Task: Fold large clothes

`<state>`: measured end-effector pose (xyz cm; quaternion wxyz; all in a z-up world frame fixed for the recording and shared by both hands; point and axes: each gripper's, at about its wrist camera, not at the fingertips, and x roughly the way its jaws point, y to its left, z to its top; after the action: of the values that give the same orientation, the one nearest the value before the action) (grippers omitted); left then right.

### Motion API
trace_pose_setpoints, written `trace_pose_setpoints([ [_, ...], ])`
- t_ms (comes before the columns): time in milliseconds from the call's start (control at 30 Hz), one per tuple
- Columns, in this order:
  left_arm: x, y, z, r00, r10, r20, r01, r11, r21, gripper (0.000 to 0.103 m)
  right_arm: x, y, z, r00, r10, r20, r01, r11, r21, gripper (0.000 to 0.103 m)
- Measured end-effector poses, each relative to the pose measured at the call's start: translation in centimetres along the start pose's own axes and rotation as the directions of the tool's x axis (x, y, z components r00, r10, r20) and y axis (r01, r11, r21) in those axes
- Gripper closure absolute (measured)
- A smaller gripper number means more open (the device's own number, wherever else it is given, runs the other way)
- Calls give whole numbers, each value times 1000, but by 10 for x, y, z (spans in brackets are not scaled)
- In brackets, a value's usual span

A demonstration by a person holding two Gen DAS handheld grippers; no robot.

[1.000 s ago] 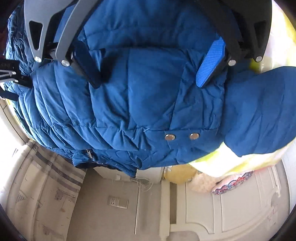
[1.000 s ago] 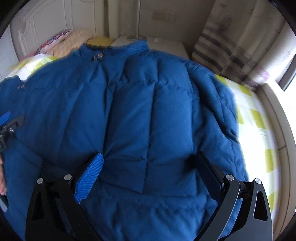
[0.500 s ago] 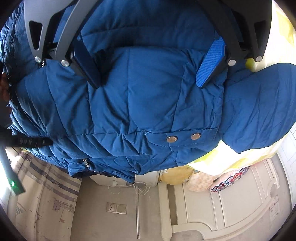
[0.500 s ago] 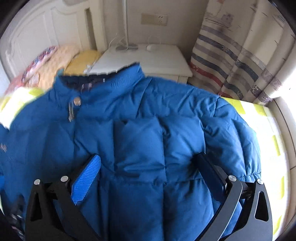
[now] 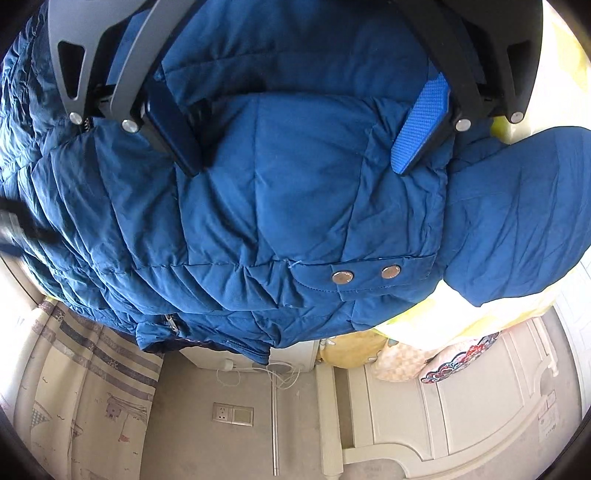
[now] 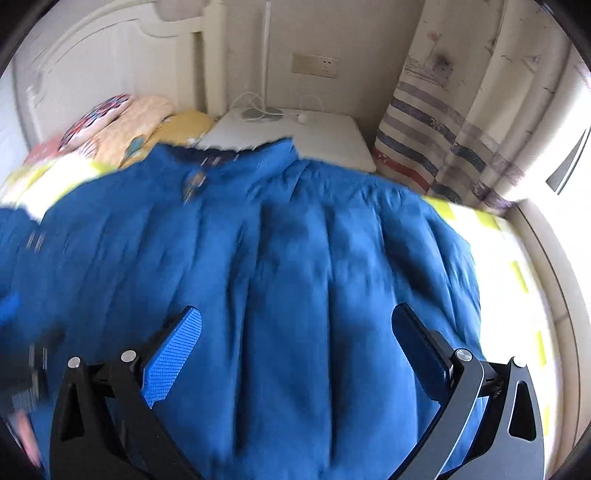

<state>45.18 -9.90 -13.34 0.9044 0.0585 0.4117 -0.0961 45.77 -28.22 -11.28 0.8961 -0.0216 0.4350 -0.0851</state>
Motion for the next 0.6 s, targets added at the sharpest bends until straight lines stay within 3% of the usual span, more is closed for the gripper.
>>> trace_pose_setpoints([
  [100,0,-1,0,1000,3,-3,-3,1000,7,2,-2,-6,-35,1000,12,-27,-13,1000,-14,4],
  [200,0,-3,-1,1000,13,-11,-13,1000,24,2,-10,-19,-48,999,43,-33,-41,998,40,4],
  [300,-14,-3,-11,999,-4,-39,9,994,113,2,-30,-29,-57,998,56,2,-56,993,108,4],
  [367,-35,17,-27,998,-58,-14,58,997,59,2,-31,-27,-68,1000,25,-9,-24,995,93,4],
  [400,-49,34,-36,995,-93,19,93,996,13,2,-26,-26,-76,999,11,-39,-8,996,84,4],
  [467,-78,74,-53,984,-142,107,150,986,-77,2,-26,-30,-82,999,37,-20,-34,993,114,4],
  [533,-103,124,-68,976,-112,185,147,972,-186,2,-25,-30,-82,999,43,-27,-39,991,124,4],
  [600,-120,185,-80,978,-49,205,116,937,-331,2,-23,-28,-82,999,32,-33,-27,992,122,4],
])
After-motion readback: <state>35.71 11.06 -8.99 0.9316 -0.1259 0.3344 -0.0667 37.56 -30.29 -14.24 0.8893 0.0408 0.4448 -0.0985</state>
